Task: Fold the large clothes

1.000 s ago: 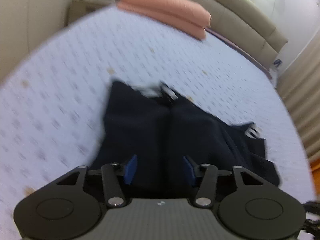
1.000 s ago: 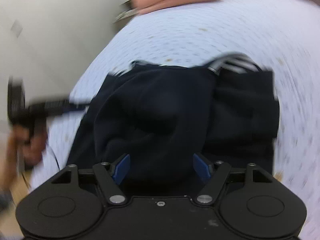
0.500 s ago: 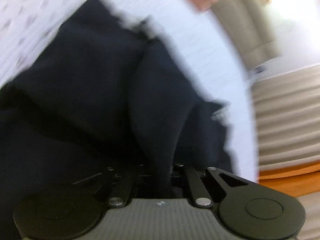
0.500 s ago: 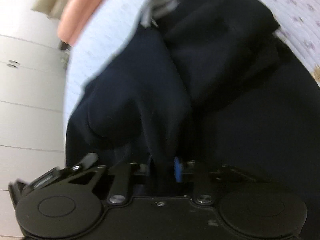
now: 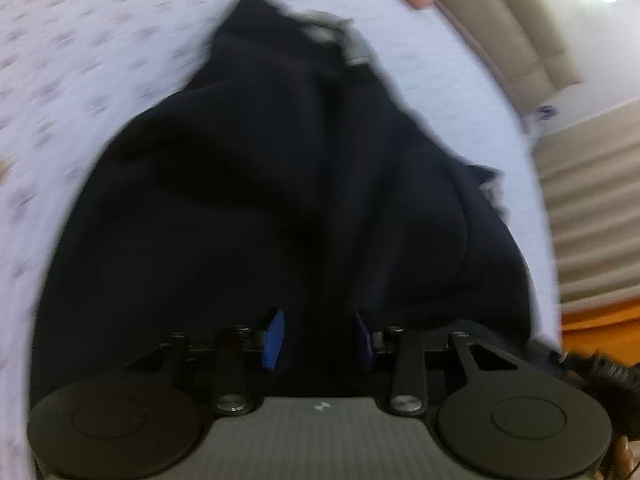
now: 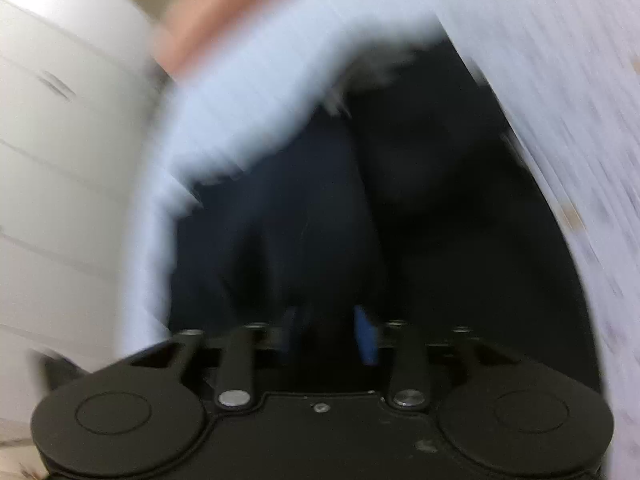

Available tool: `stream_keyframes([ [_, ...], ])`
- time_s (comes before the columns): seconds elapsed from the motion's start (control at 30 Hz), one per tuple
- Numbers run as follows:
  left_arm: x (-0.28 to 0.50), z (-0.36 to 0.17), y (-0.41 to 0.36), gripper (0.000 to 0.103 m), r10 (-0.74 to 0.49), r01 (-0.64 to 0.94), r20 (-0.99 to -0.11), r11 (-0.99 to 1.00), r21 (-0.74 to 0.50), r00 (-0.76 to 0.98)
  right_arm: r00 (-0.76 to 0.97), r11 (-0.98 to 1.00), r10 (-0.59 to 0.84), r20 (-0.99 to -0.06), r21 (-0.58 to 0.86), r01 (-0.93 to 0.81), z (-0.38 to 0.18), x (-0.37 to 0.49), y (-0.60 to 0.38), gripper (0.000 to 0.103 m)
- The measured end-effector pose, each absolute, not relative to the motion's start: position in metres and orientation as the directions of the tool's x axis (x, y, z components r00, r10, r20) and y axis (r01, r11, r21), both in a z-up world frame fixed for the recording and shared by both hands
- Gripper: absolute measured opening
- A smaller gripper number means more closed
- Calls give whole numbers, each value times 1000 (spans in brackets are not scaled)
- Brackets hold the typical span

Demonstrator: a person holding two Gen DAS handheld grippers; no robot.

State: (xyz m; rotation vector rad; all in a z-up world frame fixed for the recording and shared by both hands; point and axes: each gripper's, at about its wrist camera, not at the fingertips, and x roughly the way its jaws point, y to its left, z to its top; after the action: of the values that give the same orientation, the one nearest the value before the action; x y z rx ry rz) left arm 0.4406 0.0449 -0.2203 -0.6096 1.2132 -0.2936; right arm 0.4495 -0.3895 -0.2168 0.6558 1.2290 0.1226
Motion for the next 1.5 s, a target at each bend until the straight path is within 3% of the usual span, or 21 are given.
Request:
stream_keyframes([
  [0.03,435,-219,51,48,-520,-118,-775,798,-590,358,258,836,406,-877,470,283,-231,447,-389,64],
  [0.1,430,-212,58,48,-501,-132,-771,799,-587,393,229,853,378,-897,434,290,-235,437,-392,61],
  [0.2,438,-187,48,48,-474,-55,-757,831,-553,450,358,877,340,-870,431,214,-199,436,-393,61],
  [0.33,466,-158,4,48,-533,91,-672,813,-575,515,561,936,284,-777,351,12,-157,472,-363,60],
  [0.4,482,-156,-23,47,-568,153,-649,799,-581,507,586,938,312,-748,342,-64,-159,495,-342,35],
  [0.47,496,-168,-48,44,-566,183,-664,811,-556,489,578,929,348,-738,354,-108,-176,510,-320,20],
  [0.53,500,-190,-60,35,-530,185,-698,840,-510,481,526,943,322,-787,314,-108,-205,528,-304,18],
  [0.57,505,-202,-64,29,-468,154,-748,879,-452,471,472,955,290,-832,283,-87,-224,538,-296,9],
  [0.6,506,-212,-60,6,-416,113,-785,904,-413,460,450,958,278,-849,278,-68,-240,539,-299,0],
  [0.77,497,-221,-13,3,-467,-38,-741,834,-550,483,489,926,320,-811,377,20,-221,518,-339,0],
  [0.87,478,-197,-6,11,-457,3,-729,848,-530,510,529,937,309,-790,347,-29,-195,494,-345,21],
  [1.03,444,-172,-22,12,-581,124,-648,784,-609,491,483,886,462,-744,412,-212,-175,460,-297,21],
  [1.13,442,-189,-47,14,-501,111,-749,855,-507,433,441,924,378,-814,308,-225,-200,457,-276,20],
  [1.2,444,-217,-59,6,-392,71,-845,916,-394,365,380,937,346,-858,294,-189,-232,457,-275,15],
  [1.33,436,-216,-52,5,-397,29,-819,905,-425,414,385,914,400,-832,391,-105,-231,458,-302,15],
  [1.4,431,-206,-54,6,-370,54,-817,920,-387,443,415,899,422,-806,430,-81,-221,448,-319,23],
  [1.5,415,-191,-56,9,-346,111,-814,936,-334,467,468,882,423,-776,470,-19,-207,425,-347,25],
])
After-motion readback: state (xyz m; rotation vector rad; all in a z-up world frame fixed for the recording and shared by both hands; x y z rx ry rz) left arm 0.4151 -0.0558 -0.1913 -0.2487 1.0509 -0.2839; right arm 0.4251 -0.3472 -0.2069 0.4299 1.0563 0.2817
